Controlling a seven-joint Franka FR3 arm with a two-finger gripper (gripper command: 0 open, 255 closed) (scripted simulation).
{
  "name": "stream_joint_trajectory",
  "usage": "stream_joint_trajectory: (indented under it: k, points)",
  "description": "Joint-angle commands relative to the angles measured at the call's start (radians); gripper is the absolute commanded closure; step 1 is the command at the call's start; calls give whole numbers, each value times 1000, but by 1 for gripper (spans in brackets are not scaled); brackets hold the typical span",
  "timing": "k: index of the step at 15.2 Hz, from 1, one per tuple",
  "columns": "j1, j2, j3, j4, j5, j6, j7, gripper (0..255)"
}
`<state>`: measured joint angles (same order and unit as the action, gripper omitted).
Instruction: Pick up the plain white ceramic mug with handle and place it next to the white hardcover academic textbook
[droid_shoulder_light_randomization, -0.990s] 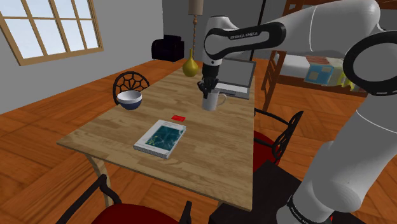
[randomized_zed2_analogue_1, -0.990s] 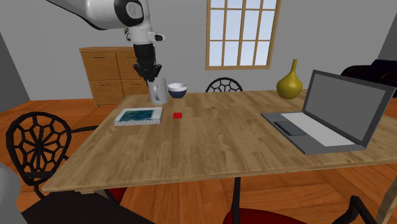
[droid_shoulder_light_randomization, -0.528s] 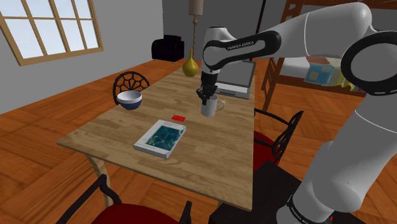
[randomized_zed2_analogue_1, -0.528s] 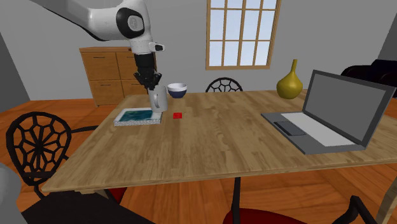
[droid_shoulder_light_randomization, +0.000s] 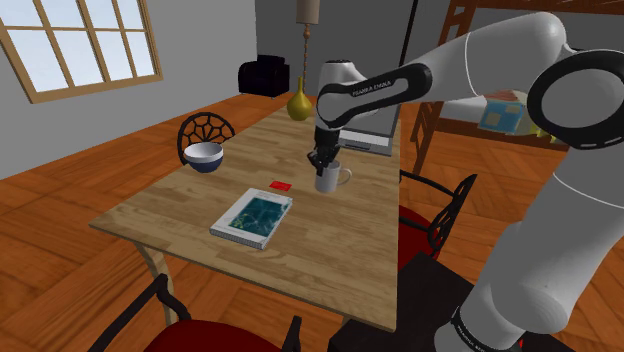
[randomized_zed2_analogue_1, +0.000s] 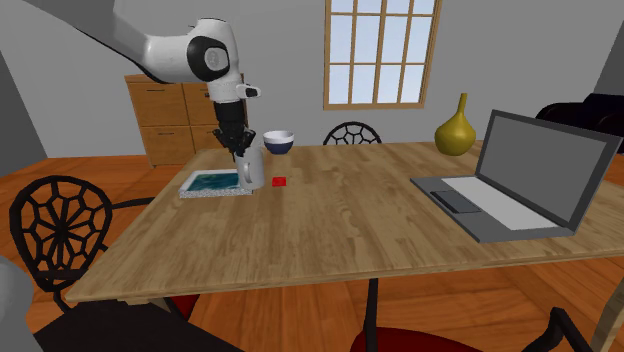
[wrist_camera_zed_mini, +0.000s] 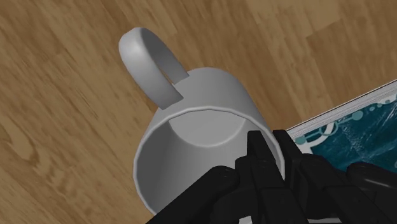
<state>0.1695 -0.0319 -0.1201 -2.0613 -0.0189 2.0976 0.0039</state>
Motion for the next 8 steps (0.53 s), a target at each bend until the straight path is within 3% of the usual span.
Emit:
stream_joint_trajectory:
  k: [1, 8]
  points:
    - [0, 8, 0, -20, 1, 28, -1, 255]
    - [-1, 44, -1, -75, 5, 120, -3, 255]
